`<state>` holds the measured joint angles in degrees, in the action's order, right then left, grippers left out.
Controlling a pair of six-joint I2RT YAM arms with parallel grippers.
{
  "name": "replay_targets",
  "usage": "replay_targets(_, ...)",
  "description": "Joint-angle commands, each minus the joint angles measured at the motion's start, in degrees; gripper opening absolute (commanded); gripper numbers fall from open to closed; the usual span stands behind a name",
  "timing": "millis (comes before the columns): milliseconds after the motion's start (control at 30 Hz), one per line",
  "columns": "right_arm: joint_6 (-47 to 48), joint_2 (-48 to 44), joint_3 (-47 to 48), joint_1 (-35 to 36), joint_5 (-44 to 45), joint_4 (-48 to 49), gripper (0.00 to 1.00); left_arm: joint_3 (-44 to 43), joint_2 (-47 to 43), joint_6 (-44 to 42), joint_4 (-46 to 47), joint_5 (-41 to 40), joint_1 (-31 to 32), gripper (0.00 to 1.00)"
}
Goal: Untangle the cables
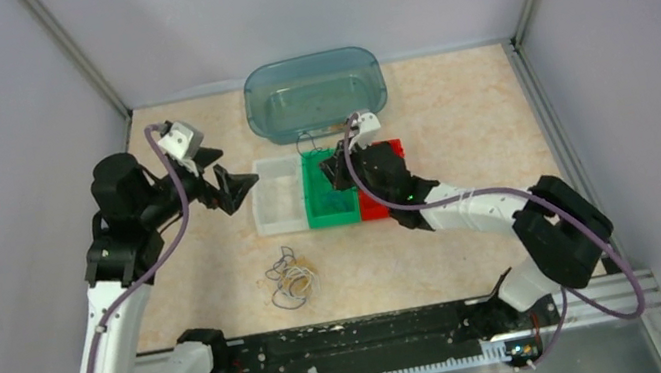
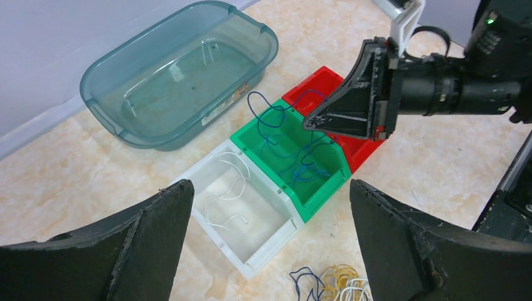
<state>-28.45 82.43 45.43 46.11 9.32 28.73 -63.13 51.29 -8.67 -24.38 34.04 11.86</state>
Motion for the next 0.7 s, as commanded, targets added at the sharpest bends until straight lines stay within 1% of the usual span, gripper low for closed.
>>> replay_targets(0, -3.6, 3.4, 3.6, 0.5, 3.4, 5.7, 0.00, -0.9, -1.4, 0.0, -0.1, -0.5, 0.0, 0.99)
replay_targets(133, -5.5, 5.3, 4.3, 1.1, 8.2, 2.8, 0.00, -0.9, -1.9, -0.1, 0.0, -0.3, 0.0, 0.99)
replay_targets(300, -3.5, 6.3, 5.3, 4.4, 14.9, -2.7, 0.00, -0.7, -2.2, -0.5, 0.2, 0.7, 0.0, 0.99)
replay_targets(467, -4.9, 8.3, 6.6, 5.0, 15.5, -6.8, 0.00, -1.0, -1.9, -0.5, 0.3, 0.8, 0.0, 0.99)
replay_targets(667, -6.2, 14.6, 11.7, 5.1, 14.5, -13.5, 0.00, -1.3, -2.3, -0.9, 0.4, 0.6, 0.0, 0.99)
